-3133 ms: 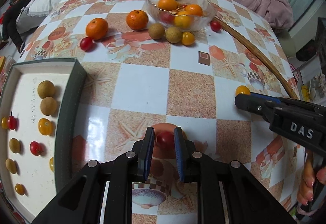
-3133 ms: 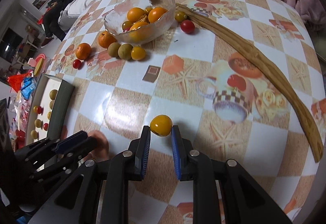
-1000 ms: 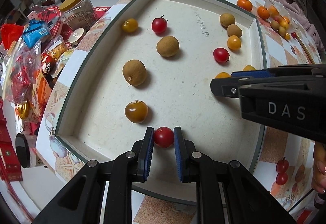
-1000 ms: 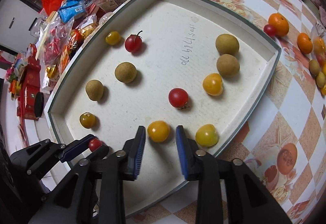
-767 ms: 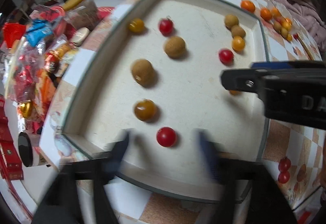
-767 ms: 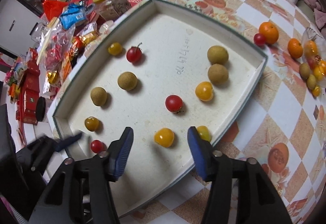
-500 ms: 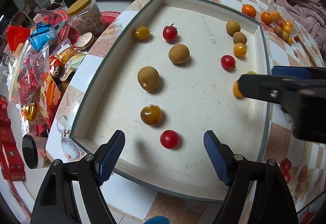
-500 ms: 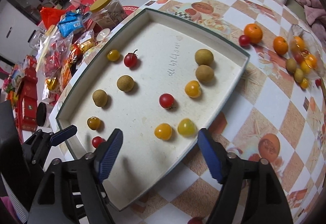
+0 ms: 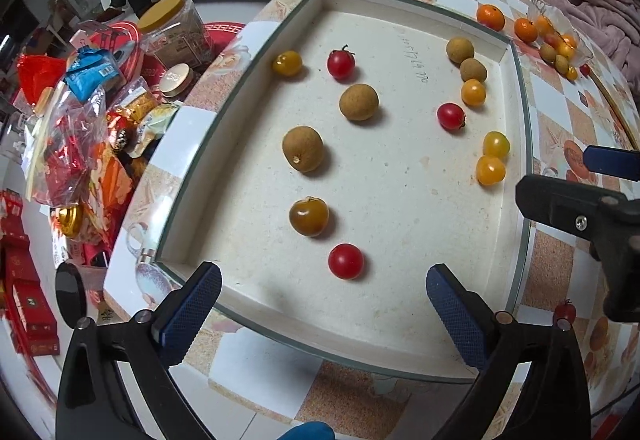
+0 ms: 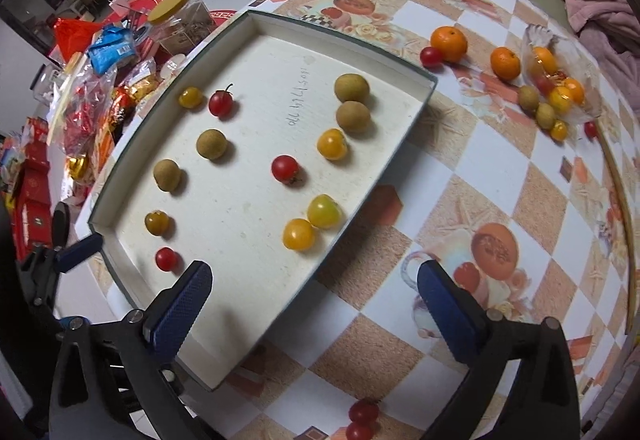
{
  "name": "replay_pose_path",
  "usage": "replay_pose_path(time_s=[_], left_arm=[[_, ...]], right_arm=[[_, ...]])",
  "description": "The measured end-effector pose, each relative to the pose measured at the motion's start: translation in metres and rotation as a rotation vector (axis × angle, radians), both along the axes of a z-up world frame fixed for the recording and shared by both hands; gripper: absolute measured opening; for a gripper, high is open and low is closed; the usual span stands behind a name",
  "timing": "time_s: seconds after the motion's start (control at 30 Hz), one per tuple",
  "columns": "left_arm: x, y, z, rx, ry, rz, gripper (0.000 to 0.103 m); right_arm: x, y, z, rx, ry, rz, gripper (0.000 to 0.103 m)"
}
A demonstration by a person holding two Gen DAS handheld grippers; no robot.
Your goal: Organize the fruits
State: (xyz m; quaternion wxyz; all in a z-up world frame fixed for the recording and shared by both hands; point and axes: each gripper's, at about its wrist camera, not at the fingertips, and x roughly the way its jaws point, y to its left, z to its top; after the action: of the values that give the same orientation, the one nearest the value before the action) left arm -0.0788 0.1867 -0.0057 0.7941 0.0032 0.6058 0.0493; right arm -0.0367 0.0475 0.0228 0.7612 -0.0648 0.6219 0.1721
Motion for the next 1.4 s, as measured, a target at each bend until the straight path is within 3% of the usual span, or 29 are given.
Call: replay_pose_path(time_s=[0.67, 1.4], left_arm=[[-0.003, -0.010, 0.008, 0.058, 0.034, -0.061, 0.103], [0.003, -0.018, 0.008, 0.057, 0.032, -0.089, 0.103]], right_arm=[[-0.008, 0.000, 0.005, -0.098, -0.023, -0.006, 0.103], [-0.003, 0.002, 0.003, -0.099, -0.017, -0.010, 0.103]])
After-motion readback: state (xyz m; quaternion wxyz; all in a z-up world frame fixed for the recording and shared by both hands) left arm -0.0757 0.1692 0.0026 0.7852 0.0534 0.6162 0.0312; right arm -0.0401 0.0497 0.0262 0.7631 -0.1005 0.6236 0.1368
